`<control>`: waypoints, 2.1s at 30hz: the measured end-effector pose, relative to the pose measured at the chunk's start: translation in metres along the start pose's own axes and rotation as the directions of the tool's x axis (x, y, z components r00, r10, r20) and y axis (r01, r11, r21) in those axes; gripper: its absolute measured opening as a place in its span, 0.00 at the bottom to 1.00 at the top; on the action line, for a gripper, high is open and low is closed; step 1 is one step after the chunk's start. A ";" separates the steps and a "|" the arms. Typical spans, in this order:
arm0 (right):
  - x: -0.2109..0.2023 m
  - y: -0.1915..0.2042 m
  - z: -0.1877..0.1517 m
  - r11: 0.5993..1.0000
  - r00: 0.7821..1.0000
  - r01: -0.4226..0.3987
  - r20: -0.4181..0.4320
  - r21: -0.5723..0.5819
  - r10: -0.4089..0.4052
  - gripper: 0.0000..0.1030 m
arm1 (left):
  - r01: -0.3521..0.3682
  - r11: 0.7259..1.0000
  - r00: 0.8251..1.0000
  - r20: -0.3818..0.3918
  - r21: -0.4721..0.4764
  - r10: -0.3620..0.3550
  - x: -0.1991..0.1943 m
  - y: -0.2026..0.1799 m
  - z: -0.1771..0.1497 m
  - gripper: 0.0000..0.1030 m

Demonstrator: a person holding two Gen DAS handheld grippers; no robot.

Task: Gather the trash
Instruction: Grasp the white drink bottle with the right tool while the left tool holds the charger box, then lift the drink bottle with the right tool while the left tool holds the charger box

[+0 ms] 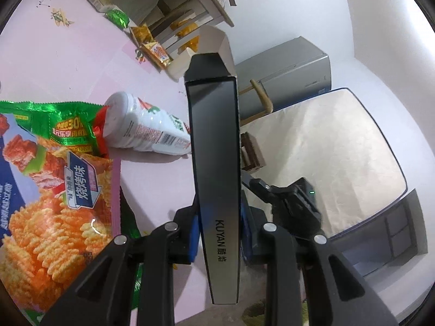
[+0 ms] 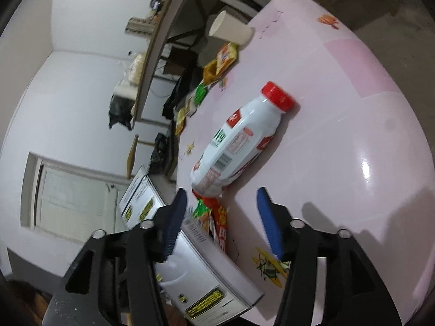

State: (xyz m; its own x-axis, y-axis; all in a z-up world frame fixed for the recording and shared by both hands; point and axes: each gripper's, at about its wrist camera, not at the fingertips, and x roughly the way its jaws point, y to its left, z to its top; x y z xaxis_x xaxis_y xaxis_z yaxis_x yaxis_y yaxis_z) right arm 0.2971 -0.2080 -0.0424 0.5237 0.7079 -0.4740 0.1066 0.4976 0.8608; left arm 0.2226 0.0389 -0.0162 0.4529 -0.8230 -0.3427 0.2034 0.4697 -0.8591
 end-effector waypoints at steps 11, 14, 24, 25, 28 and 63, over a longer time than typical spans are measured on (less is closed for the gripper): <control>0.044 0.002 0.014 0.971 0.992 0.124 -0.035 0.204 -0.119 0.77 | -0.040 0.999 0.999 0.028 -0.007 0.041 -0.056 0.012 0.000 0.23; 0.061 0.014 0.020 0.964 0.986 0.166 -0.037 0.205 -0.162 0.77 | -0.040 0.999 0.998 0.047 -0.027 0.041 -0.068 0.018 0.001 0.23; 0.102 0.010 0.043 0.895 0.948 0.312 -0.046 0.319 -0.314 0.75 | -0.024 0.999 0.998 0.063 -0.035 0.026 -0.083 0.026 -0.005 0.23; 0.105 0.008 0.045 0.888 0.946 0.318 -0.048 0.334 -0.321 0.72 | -0.024 0.999 0.998 0.060 -0.036 0.026 -0.084 0.026 -0.007 0.23; 0.114 0.006 0.051 0.878 0.938 0.342 -0.061 0.335 -0.342 0.67 | -0.025 0.999 0.998 0.054 -0.039 0.027 -0.086 0.029 -0.012 0.23; 0.078 0.004 0.122 0.840 0.792 0.517 -0.282 -0.164 -0.542 0.60 | -0.096 0.994 0.995 0.006 -0.047 0.096 -0.071 0.029 -0.016 0.23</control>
State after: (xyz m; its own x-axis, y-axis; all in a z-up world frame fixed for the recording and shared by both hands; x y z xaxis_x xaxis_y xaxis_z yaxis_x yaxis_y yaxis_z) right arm 0.4416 -0.2120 -0.0538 0.1183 0.4320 -0.8941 0.2218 0.8662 0.4478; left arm 0.1820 0.1057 -0.0226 0.4759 -0.7720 -0.4214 0.1184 0.5310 -0.8391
